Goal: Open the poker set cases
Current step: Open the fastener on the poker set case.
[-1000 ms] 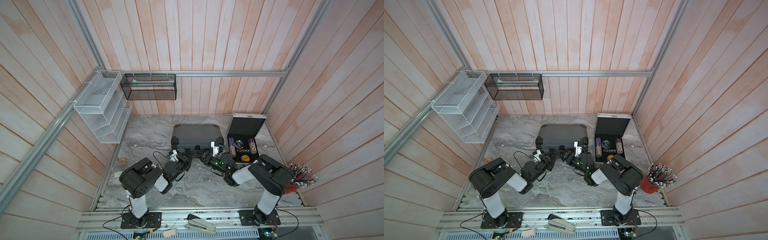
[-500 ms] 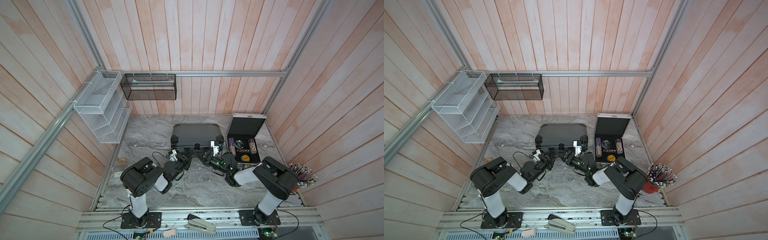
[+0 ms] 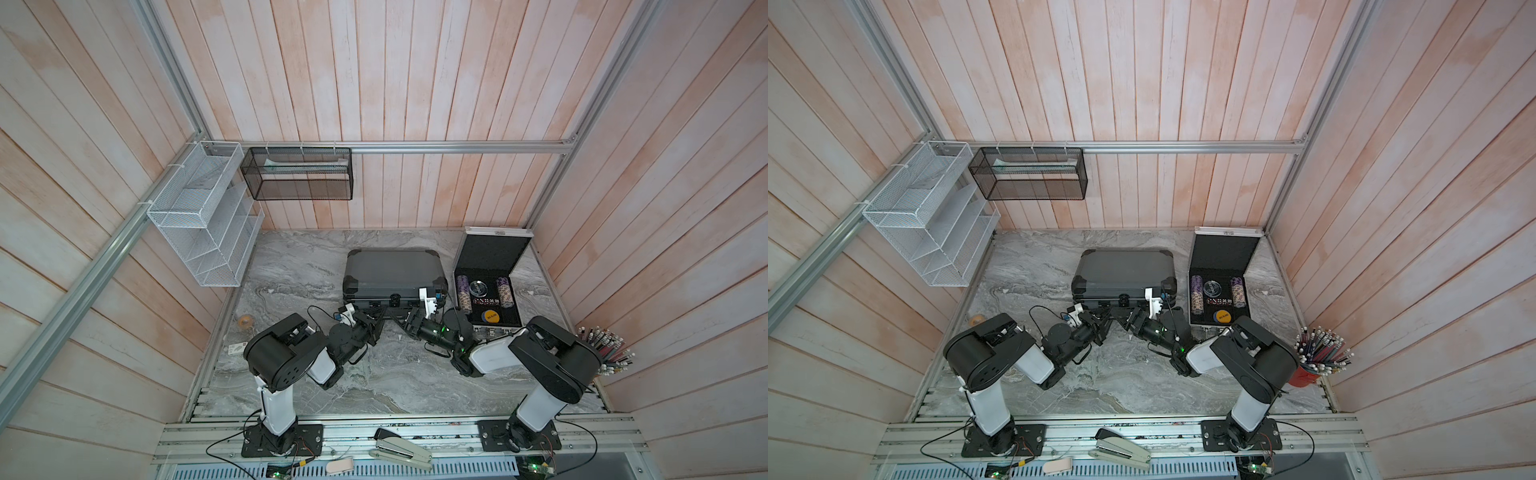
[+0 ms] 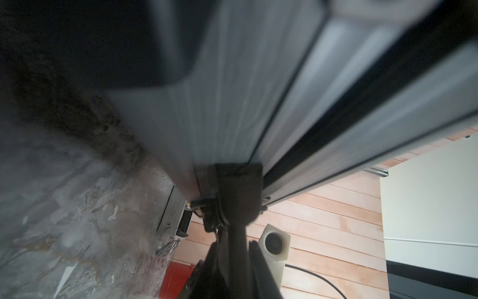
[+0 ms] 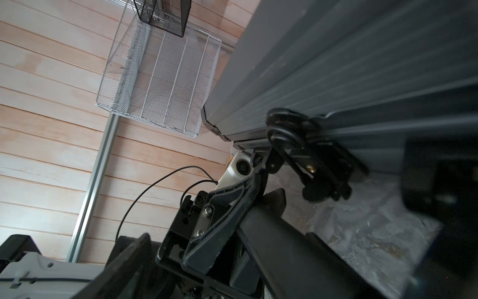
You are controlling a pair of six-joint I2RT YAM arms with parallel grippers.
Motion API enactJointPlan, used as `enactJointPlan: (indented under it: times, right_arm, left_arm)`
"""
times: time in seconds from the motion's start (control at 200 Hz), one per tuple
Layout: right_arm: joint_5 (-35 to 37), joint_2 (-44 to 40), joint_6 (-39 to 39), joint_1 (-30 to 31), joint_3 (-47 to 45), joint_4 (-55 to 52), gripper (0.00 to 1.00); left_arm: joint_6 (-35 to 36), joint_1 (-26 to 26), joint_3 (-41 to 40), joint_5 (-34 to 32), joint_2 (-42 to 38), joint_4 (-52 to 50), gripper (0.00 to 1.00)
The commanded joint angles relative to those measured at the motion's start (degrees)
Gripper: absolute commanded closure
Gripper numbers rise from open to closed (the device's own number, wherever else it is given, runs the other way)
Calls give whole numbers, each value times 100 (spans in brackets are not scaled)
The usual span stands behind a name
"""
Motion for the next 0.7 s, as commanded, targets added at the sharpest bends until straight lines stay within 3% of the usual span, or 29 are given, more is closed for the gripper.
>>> enactJointPlan:
  times: [0.0,0.115,0.455,0.695]
  right_arm:
    - [222,-460,-568,0,108,-138,5]
    - [266,-507,-686,9,18,-513,2]
    - [316,164,-649,44,-22,-86,2]
    - [430,100,-722,162,-65,-192,2]
  left_arm:
    - [-485,169,-24,-138,4,597,100]
    - [-467,176,29,-109,39,599,100]
    - [-521,141,-14,-56,146,738,100]
    - [-554,104,-82,-60,281,815,100]
